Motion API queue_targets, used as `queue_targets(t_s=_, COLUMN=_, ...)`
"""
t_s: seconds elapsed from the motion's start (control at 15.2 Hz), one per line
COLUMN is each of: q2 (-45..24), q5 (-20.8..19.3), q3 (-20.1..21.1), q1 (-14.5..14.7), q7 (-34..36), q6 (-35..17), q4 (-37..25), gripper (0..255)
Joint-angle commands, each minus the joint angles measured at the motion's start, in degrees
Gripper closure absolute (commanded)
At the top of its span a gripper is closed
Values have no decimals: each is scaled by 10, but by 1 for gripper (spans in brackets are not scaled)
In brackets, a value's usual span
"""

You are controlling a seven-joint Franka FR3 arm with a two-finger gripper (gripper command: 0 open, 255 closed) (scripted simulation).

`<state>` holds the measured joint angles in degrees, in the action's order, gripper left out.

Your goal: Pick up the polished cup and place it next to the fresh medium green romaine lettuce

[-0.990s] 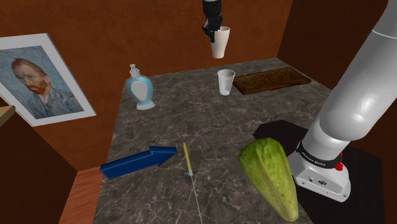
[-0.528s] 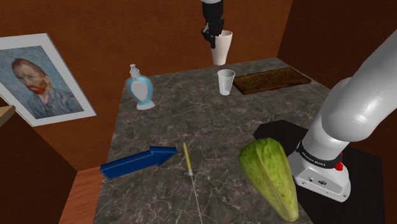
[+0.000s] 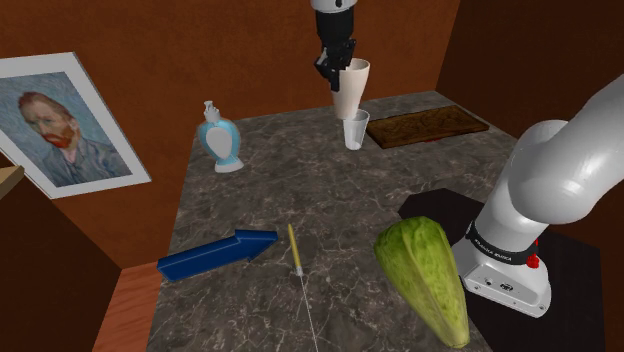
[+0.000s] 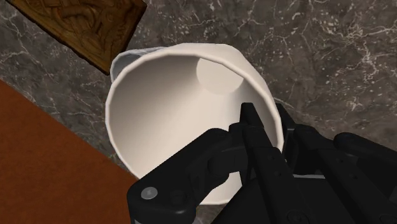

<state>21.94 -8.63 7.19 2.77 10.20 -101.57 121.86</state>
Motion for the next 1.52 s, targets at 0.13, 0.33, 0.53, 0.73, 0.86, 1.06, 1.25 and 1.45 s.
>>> queue_targets(t_s=0.13, q2=37, q5=19, q3=35, q1=22, q7=47, q6=19, q4=26, gripper=255)
queue_targets(t_s=0.33, q2=59, q5=35, q3=62, q1=39, q7=82, q6=32, q4=39, gripper=255)
queue_targets(t_s=0.53, q2=76, q5=53, q3=90, q1=56, q7=119, q6=46, q4=46, gripper=255)
queue_targets(t_s=0.73, q2=87, q5=71, q3=120, q1=72, q7=156, q6=59, q4=48, gripper=255)
queue_targets(t_s=0.86, q2=91, q5=84, q3=141, q1=82, q7=182, q6=68, q4=45, gripper=255)
queue_targets(t_s=1.06, q2=93, q5=102, q3=173, q1=97, q7=222, q6=80, q4=37, gripper=255)
queue_targets(t_s=1.25, q2=89, q5=119, q3=206, q1=110, q7=263, q6=91, q4=24, gripper=255)
queue_targets(t_s=1.45, q2=78, q5=133, q3=242, q1=120, q7=307, q6=100, q4=4, gripper=255)
